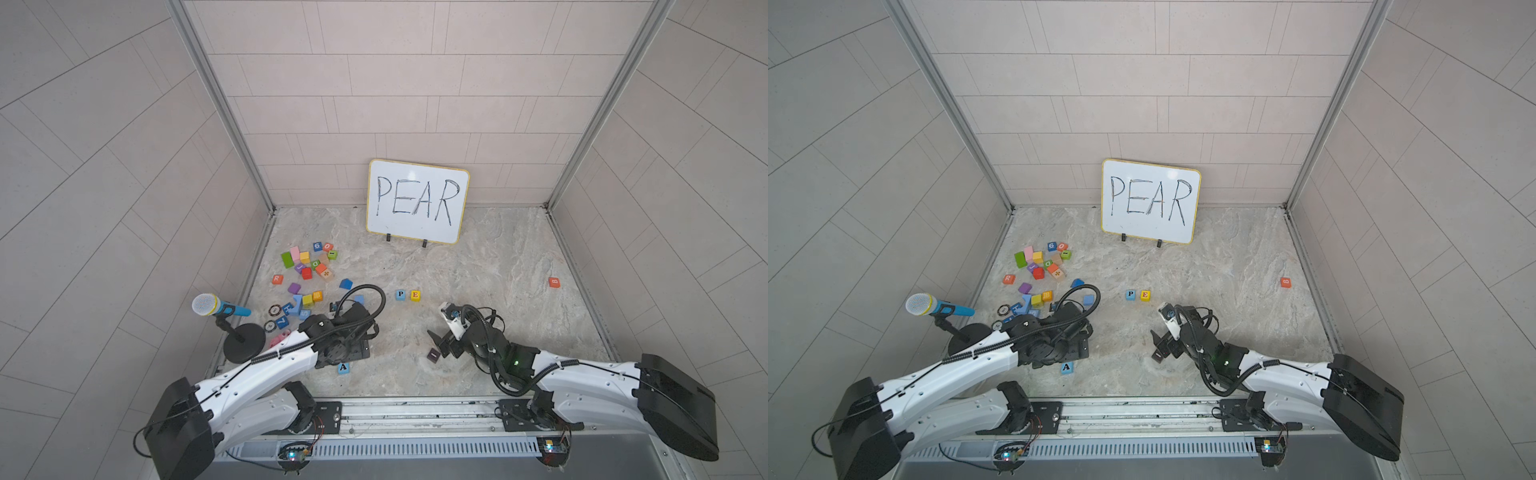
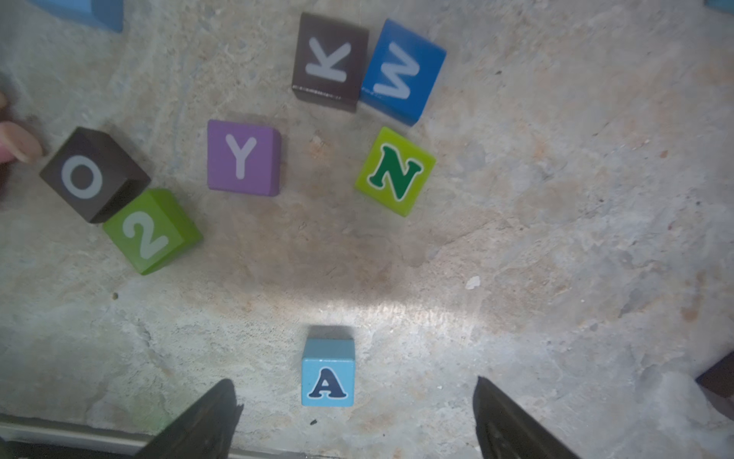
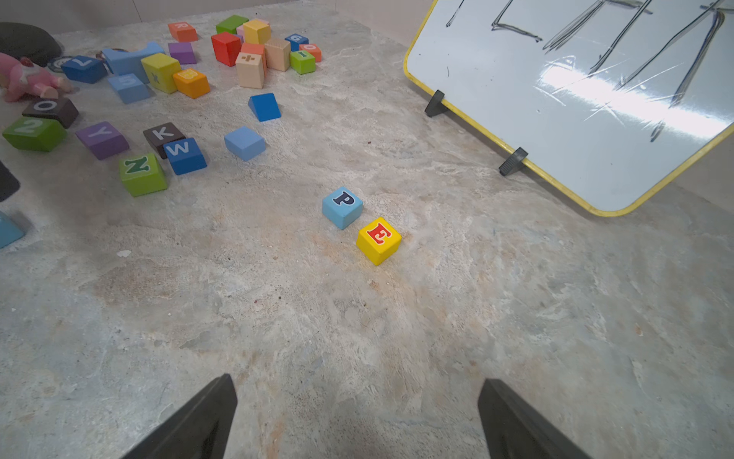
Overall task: Spell the uppercase word “pear” with letter blocks
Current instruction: Pick up the letter block from the center of the board.
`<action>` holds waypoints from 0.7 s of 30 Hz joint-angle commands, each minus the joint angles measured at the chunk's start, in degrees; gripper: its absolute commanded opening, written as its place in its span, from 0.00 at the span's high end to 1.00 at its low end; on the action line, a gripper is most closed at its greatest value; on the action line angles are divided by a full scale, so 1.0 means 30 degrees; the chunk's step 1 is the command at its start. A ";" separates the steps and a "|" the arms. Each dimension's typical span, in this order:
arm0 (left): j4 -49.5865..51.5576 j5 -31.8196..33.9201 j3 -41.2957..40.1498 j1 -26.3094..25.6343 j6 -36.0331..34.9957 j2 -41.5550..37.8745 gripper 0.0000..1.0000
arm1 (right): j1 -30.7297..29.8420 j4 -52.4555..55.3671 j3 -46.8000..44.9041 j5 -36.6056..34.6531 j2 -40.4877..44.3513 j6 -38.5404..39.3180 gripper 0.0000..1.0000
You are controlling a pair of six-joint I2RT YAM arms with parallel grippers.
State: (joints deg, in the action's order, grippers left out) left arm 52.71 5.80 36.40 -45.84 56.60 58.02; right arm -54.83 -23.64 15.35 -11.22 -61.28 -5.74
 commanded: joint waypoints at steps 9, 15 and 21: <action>-0.1609 -0.1687 -0.2645 -0.0117 0.0880 0.0941 0.16 | -0.0152 0.0229 -0.0372 -0.0683 0.0871 -0.0108 0.00; -0.2175 -0.1628 -0.3111 -0.0099 0.0791 0.1065 0.29 | -0.0152 -0.0087 -0.0595 -0.0785 0.0914 -0.0123 0.00; -0.2641 -0.1444 -0.2665 -0.0099 0.0471 0.1912 0.45 | -0.0152 -0.0207 -0.0592 -0.0741 0.0745 -0.0175 0.00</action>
State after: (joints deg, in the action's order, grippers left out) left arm 44.88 0.67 27.62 -45.84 58.33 63.00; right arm -55.02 -23.75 14.20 -12.51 -59.07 -5.85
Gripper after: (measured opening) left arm 0.564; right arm 0.998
